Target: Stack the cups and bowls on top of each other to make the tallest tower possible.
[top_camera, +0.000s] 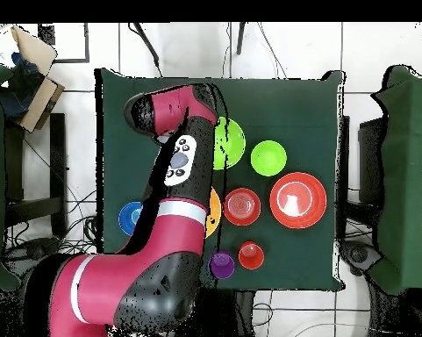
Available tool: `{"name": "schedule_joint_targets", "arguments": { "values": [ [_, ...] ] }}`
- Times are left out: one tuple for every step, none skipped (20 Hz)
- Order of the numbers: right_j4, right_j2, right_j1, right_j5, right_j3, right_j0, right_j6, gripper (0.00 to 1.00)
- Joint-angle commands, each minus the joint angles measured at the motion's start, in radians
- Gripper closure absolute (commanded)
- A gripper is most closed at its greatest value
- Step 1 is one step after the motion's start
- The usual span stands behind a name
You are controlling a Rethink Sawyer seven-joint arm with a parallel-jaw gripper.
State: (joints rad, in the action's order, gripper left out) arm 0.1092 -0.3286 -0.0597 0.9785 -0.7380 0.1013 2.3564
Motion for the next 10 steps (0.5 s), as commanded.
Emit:
{"name": "schedule_joint_targets", "arguments": {
  "values": [
    [0.001,0.105,-0.037,-0.051,-0.072,0.002,-0.035,0.0],
    [-0.003,0.109,-0.047,-0.043,-0.076,0.003,-0.043,0.0],
    [-0.004,0.109,-0.056,-0.032,-0.076,0.006,-0.05,0.0],
    [-0.004,0.106,-0.064,-0.021,-0.077,0.009,-0.053,0.0],
    [-0.001,0.102,-0.072,-0.018,-0.083,0.013,-0.054,0.0],
    [0.0,0.1,-0.08,-0.009,-0.086,0.015,-0.061,0.0],
    [0.001,0.098,-0.089,-0.002,-0.091,0.017,-0.066,0.0],
    [0.002,0.098,-0.096,0.003,-0.095,0.017,-0.071,0.0],
    [-0.002,0.102,-0.105,0.005,-0.105,0.017,-0.074,0.0],
    [-0.006,0.108,-0.11,0.007,-0.11,0.015,-0.077,0.0]
  ]
}}
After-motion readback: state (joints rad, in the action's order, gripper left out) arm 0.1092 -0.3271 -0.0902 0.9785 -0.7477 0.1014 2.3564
